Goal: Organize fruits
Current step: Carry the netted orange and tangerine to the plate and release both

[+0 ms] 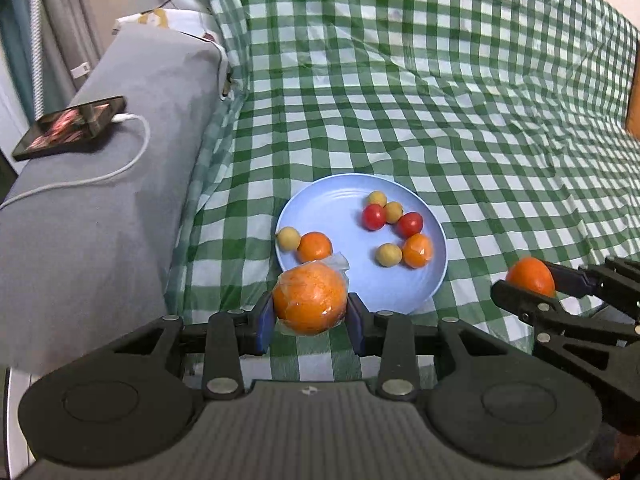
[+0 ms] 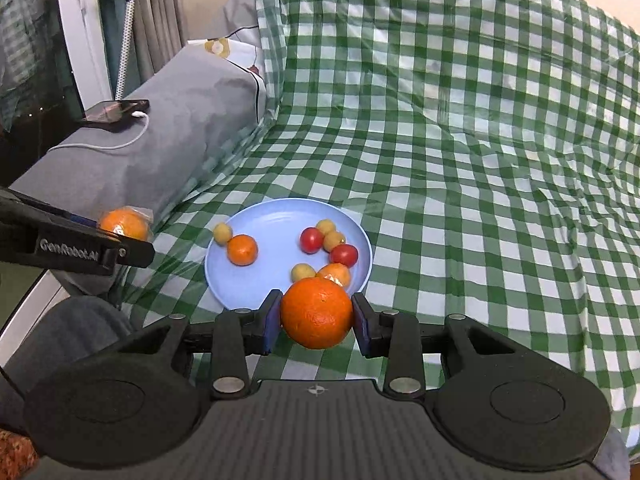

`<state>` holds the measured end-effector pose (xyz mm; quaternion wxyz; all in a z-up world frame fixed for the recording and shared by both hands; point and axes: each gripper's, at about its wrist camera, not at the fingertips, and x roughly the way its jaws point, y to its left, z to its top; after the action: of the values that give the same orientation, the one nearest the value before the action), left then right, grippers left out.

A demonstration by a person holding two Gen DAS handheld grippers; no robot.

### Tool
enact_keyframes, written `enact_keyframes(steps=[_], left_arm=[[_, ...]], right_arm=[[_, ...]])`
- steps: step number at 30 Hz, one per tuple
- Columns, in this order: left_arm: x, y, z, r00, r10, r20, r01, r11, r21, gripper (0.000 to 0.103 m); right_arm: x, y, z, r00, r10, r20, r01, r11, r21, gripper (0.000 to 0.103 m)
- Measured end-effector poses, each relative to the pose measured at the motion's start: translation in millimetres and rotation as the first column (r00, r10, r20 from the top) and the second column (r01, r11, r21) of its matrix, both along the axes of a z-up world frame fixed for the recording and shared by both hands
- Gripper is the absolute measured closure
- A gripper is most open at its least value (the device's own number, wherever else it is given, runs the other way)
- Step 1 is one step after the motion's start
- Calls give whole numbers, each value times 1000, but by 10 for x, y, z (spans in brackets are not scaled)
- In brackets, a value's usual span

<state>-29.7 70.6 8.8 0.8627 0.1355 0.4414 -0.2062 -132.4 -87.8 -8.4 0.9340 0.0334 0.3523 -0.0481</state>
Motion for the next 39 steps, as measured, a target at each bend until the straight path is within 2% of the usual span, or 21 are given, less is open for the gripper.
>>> enact_keyframes(steps=[16,24,26,27,28,29,30,31,32,34,39], left_arm=[[643,-420,-567,998,-45,-55,48,997,61,62],[816,-505,-701,997,-48,-53,53,995,86,60],[830,-511,-672,998,-52,-28,54,994,90,49],[830,-510,-648,999,-50,-15,52,994,93,34],[820,-504,-616,999,-29,20,26,993,118,23],[810,-493,-587,999,-21,48,14,991,135,19],[801,-472,-553,998,-20,67,10,989,145,14],[793,-437,-510,997,-24,67,14,990,138,13],[784,-400,-471,998,-22,54,15,992,121,12],[728,-332,-395,999,-6,34,3,996,93,4],[439,-225,-220,999,-1,38,-2,997,72,1]], right_arm=[[809,-155,-421,998,30,-63,-30,1000,-7,65],[1047,-206,-562,994,51,-93,-50,999,14,64],[1089,-195,-570,994,64,-90,-63,998,15,64],[1116,-195,-567,993,76,-90,-74,997,19,63],[1143,-199,-557,992,86,-91,-84,996,26,63],[1150,-204,-537,993,85,-87,-83,996,26,61],[1146,-210,-511,993,82,-82,-81,997,17,54],[1124,-218,-482,995,74,-74,-74,997,3,48],[1085,-230,-446,996,62,-66,-63,998,-10,37],[987,-255,-375,998,39,-54,-40,999,-24,25],[608,-242,-253,998,-4,-68,1,999,-41,15]])
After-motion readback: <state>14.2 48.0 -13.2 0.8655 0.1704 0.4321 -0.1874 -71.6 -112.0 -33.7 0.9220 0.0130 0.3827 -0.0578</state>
